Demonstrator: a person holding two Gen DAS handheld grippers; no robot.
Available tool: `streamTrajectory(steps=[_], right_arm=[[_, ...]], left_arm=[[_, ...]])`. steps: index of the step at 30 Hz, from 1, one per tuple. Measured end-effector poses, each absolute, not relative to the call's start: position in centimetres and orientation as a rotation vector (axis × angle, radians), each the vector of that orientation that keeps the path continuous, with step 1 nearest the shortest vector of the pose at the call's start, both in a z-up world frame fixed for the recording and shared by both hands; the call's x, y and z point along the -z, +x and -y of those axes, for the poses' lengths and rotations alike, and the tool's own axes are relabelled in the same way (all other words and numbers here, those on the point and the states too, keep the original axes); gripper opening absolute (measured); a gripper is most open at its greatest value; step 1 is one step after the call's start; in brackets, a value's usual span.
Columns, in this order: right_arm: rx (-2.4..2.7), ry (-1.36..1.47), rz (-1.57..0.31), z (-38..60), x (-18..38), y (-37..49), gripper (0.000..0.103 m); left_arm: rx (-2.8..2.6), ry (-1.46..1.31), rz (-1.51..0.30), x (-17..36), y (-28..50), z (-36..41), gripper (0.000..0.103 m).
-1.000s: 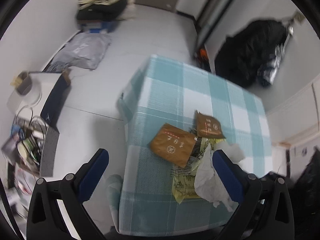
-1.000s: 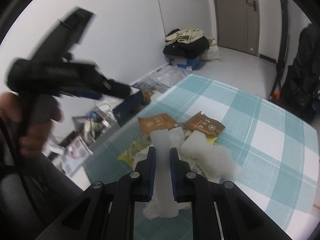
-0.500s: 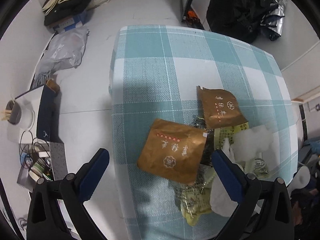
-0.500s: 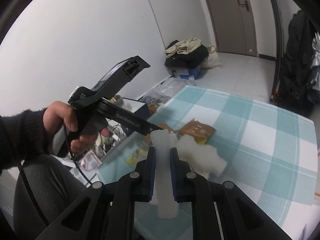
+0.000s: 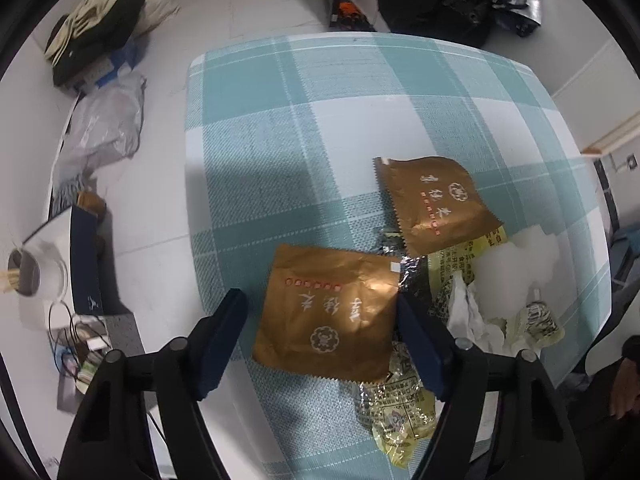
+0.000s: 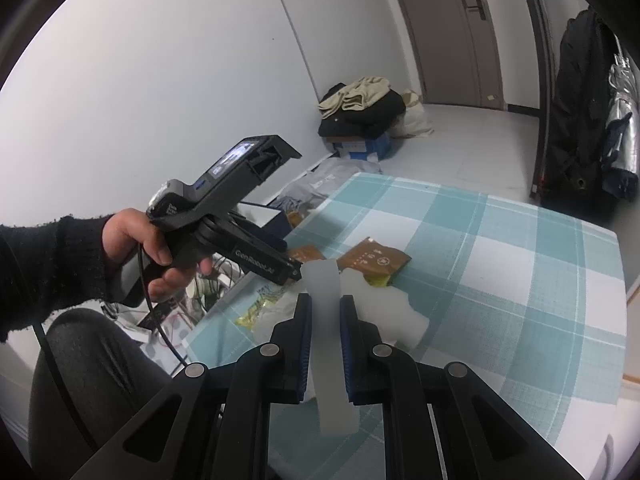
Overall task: Collect trash
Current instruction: 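Lower the left tool onto the brown snack wrapper and close it, then lift the brown wrapper with the left tool and carry it to the white bin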
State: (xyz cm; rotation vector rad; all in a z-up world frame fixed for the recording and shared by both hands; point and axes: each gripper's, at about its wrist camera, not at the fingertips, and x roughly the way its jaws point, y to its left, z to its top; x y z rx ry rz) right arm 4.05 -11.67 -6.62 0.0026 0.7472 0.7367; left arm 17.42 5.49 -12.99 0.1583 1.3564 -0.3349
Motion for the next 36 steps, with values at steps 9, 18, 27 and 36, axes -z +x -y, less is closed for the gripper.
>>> streamTrajectory(steps=[9, 18, 27, 36], right_arm=[[-0.733, -0.012, -0.745, 11.5, 6.8, 4.1, 0.013], [-0.715, -0.015, -0.74, 11.4, 6.9, 4.2, 0.013], [-0.707, -0.003, -0.716, 11.8, 6.2, 3.9, 0.013], [-0.694, 0.05, -0.685, 13.0, 4.6, 3.3, 0.013]], left_arm=[[0.339, 0.18, -1.339, 12.7, 17.5, -5.9, 0.048], [0.317, 0.135, -1.343, 12.9, 17.7, -6.2, 0.032], [0.274, 0.078, -1.326, 12.2, 17.1, -7.2, 0.032], [0.224, 0.029, -1.202, 7.7, 15.3, -7.4, 0.032]])
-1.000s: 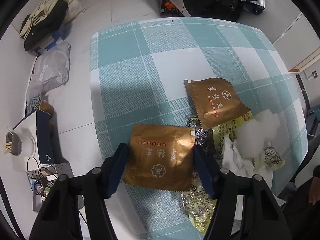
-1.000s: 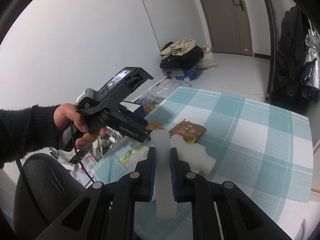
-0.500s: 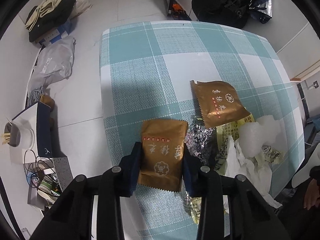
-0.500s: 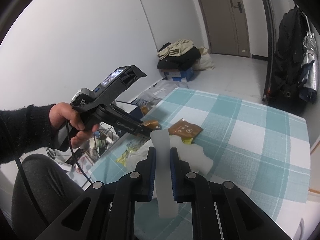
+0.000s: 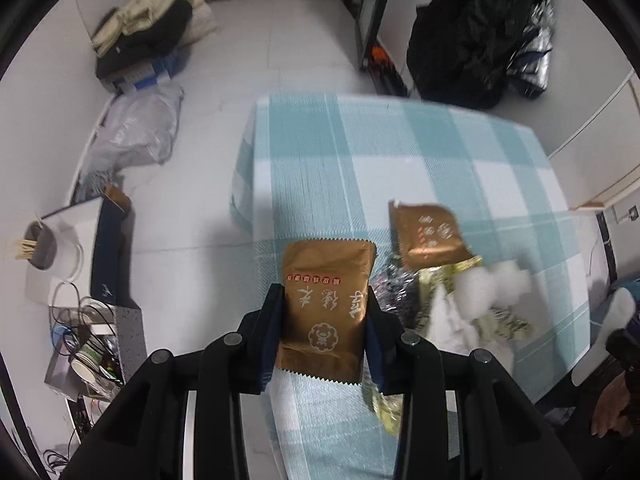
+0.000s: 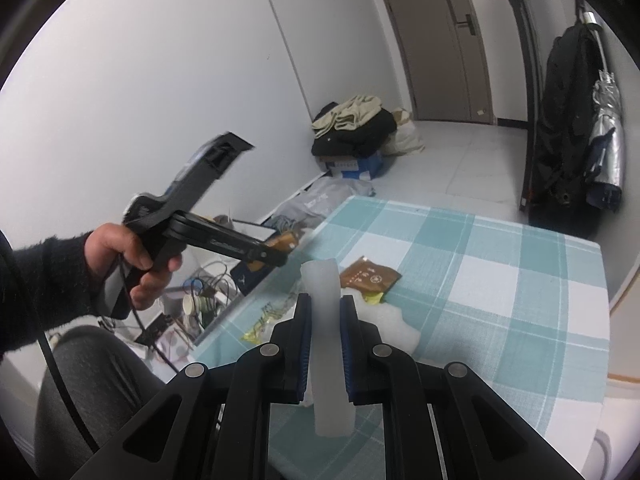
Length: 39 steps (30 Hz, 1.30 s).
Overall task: Collect trash
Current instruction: 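Lift the brown wrapper with the left tool and carry it to the white bin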
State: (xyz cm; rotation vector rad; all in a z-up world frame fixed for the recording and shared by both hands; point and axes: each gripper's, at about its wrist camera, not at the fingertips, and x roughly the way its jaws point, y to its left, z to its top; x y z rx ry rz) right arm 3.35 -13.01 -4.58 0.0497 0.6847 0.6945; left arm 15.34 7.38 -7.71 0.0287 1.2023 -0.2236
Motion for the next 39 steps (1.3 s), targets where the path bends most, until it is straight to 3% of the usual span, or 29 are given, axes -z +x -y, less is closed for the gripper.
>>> streamTrajectory(steps=[18, 29, 39], right_arm=[[-0.562, 0.168, -0.478, 22.6, -5.6, -2.5, 0.013], [-0.38, 0.212, -0.374, 32.3, -10.1, -7.1, 0.013], [-0.222, 0.256, -0.402, 40.5, -9.0, -7.9, 0.013]], left_arm=[[0.213, 0.065, -0.835, -5.3, 7.9, 0.6, 0.032], [0.392, 0.039, -0.734, -8.2, 5.5, 8.6, 0.032], [0.523, 0.014, -0.722, -8.6, 4.3, 15.4, 0.032]])
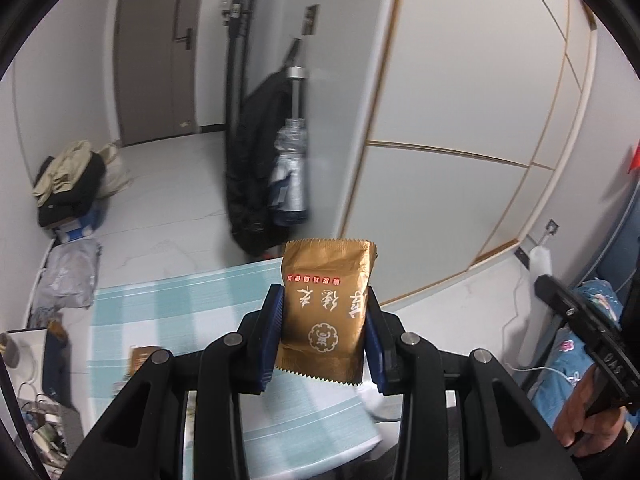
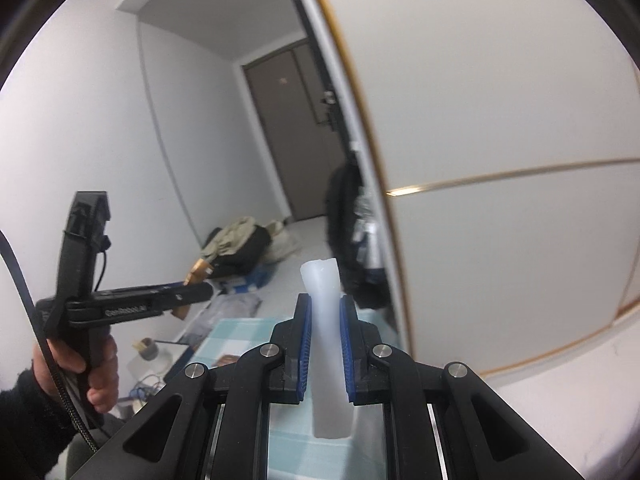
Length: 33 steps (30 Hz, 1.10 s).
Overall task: Collect trash
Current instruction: 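Lift the brown wrapper with the left tool and carry it to the white bin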
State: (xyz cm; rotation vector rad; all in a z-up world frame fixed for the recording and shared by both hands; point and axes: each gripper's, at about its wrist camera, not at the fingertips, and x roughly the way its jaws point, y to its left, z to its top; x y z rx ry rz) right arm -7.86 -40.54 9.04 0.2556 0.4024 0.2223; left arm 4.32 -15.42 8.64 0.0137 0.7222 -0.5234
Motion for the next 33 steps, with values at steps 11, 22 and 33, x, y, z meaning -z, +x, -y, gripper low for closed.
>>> streamTrajectory(steps=[11, 22, 33], right_arm=[[-0.091, 0.403, -0.533, 49.0, -2.7, -5.0, 0.013], [-0.061, 0.552, -0.717, 53.1, 6.7, -0.8, 0.013], [-0.072, 0.696, -0.874, 56.1, 16.7, 2.0, 0.014]], left_arm=[[0.625, 0.037, -0.813, -5.1, 5.7, 22.0, 0.032], [0.687, 0.047, -0.967, 0.5, 7.9, 28.1, 0.032], [0.707, 0.082, -1.161, 7.4, 9.8, 33.2, 0.032]])
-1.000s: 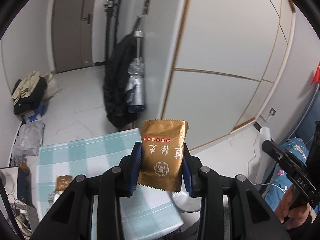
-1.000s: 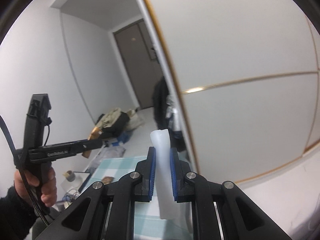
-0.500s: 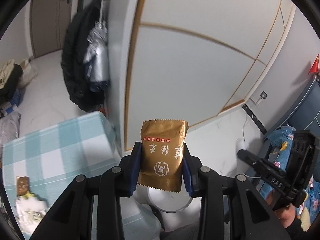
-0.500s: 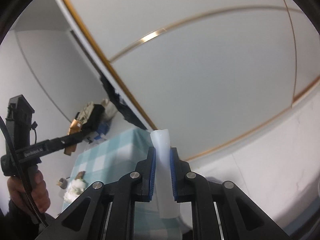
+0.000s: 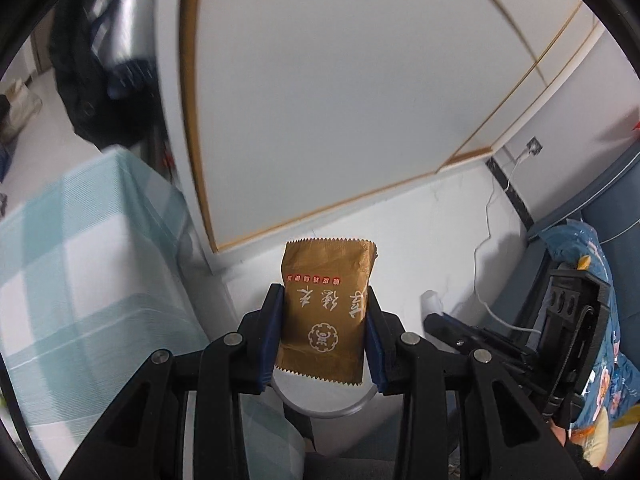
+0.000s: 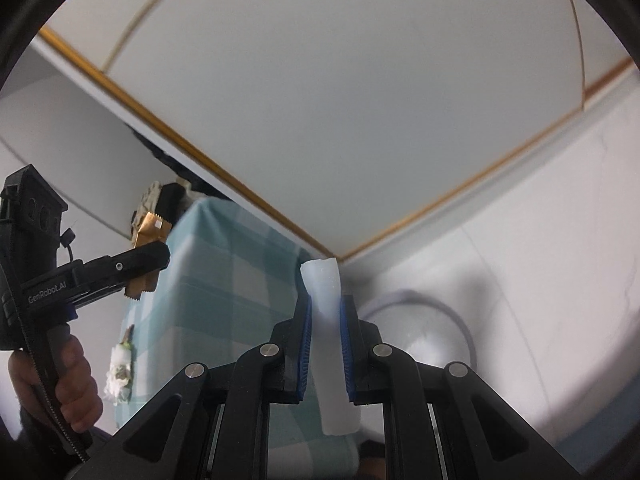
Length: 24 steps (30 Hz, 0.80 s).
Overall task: Collect trash
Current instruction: 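Lift the brown wrapper with the left tool and carry it to the white bin, then open the left tool over the bin to drop the brown wrapper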
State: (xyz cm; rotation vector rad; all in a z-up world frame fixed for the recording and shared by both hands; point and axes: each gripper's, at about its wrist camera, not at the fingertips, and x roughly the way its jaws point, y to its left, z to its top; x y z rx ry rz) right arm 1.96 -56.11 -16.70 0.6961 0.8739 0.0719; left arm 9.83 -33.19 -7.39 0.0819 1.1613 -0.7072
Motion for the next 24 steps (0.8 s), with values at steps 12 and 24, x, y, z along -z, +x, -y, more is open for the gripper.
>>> streamTrajectory(steps=[12, 24], right_arm=[[-0.082, 0.804, -1.006, 57.4, 23.0, 0.8, 0.049], [0.012, 0.75, -0.977, 59.0, 22.2, -1.5, 0.078]], left_arm=[[0.754, 0.113, -1.353, 12.6, 10.4, 36.5, 0.032], [0.765, 0.146, -1.493, 15.9, 9.7, 37.5, 0.032]])
